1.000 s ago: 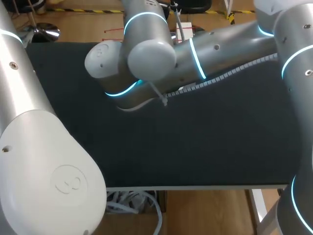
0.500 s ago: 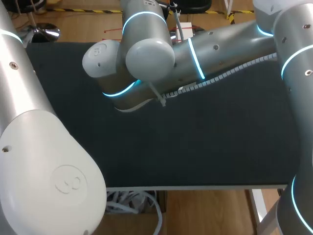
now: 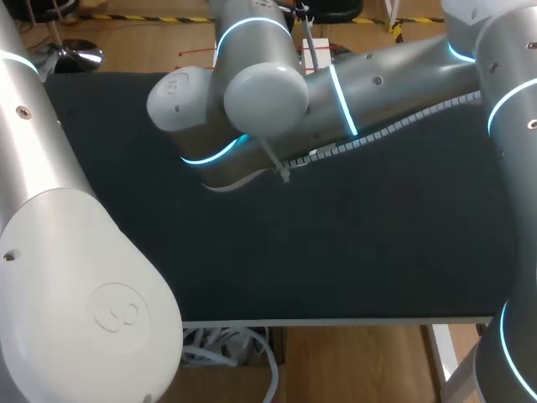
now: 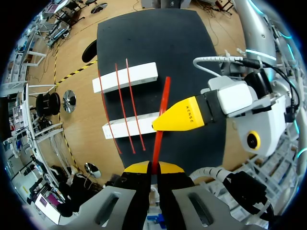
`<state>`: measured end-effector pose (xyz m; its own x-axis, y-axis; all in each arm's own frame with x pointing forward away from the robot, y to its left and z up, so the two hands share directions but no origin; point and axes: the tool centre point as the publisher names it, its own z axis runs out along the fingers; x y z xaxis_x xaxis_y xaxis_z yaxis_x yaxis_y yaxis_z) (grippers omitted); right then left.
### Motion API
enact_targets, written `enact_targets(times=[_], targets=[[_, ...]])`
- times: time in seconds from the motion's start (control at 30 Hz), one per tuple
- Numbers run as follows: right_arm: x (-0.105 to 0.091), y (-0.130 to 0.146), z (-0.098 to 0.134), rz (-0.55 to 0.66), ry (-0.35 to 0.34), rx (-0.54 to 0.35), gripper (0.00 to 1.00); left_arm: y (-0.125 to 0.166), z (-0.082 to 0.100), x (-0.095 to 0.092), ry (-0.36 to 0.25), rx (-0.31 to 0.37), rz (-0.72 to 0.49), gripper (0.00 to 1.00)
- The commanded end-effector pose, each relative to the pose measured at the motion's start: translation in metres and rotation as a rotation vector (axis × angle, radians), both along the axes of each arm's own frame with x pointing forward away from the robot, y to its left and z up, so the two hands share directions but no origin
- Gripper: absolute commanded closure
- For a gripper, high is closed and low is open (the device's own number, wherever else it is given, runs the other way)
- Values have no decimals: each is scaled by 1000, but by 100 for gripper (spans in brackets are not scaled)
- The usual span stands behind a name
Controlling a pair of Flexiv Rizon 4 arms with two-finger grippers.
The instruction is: Grab the tape and strap the tape.
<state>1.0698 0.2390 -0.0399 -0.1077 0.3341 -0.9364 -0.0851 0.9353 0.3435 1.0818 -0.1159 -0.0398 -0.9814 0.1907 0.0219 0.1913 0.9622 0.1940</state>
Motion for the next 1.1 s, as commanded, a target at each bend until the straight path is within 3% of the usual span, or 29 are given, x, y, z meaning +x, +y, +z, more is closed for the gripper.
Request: enact_targets(times=[0.03,1.1], targets=[[0,-5,3,16,10,0,100,-1,1,0,1,3,1,100],[8,16,3,91,26,-15,100,-1,1,0,1,3,1,100]])
